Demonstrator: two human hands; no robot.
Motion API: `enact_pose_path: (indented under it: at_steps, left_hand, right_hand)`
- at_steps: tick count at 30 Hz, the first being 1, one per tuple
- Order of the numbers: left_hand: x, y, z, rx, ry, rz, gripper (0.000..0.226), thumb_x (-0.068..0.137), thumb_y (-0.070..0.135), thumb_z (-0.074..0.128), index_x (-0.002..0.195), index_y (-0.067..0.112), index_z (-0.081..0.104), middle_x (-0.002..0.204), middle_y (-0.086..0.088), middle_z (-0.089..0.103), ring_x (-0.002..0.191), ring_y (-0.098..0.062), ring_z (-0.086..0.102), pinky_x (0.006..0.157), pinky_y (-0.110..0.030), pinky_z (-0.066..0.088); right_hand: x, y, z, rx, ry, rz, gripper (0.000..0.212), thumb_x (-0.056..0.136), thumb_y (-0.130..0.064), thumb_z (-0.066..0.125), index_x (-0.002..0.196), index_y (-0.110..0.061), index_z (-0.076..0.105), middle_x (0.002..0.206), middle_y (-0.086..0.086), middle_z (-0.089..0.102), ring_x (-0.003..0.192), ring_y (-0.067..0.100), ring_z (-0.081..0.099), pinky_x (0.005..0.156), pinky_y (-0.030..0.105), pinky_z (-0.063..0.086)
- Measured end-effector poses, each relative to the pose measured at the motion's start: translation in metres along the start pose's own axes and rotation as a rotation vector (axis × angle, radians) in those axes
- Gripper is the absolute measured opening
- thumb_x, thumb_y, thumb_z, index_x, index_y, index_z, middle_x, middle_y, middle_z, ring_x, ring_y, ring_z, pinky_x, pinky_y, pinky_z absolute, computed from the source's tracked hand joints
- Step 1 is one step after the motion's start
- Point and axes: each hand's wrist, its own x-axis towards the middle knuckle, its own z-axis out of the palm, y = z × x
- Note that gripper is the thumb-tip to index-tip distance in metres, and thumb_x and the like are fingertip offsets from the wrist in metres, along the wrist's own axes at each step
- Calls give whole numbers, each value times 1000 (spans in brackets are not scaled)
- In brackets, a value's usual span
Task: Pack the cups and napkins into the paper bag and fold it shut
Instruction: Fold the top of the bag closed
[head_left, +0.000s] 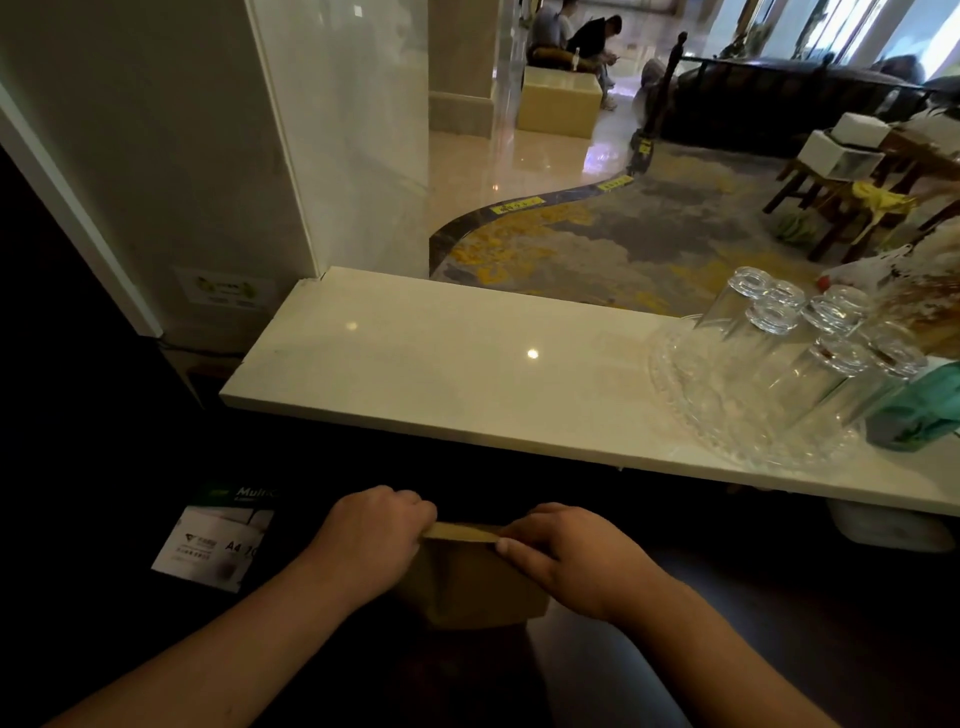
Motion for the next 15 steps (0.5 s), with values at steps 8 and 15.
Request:
enact_pose_path:
  at_steps: [8, 15]
  left_hand:
    - [-8, -8, -1, -62, -65, -17, 15, 89, 26, 61, 102, 32, 64, 100, 11, 62, 90, -12, 59, 66, -31, 44]
    - [-5, -8, 1, -176, -105, -59, 48, 80, 78, 54, 106, 39, 63, 103, 15, 61, 93, -10, 60, 74, -32, 52]
  right_hand:
    - [3, 11, 27, 218, -84, 183, 68, 74, -84, 58, 123, -36, 64, 112, -11, 59, 97, 9, 59, 72, 25, 49]
    - [4, 12, 31, -21, 38, 174, 20, 94, -44, 59, 108, -32, 67, 97, -8, 61, 86, 14, 60, 73, 35, 53]
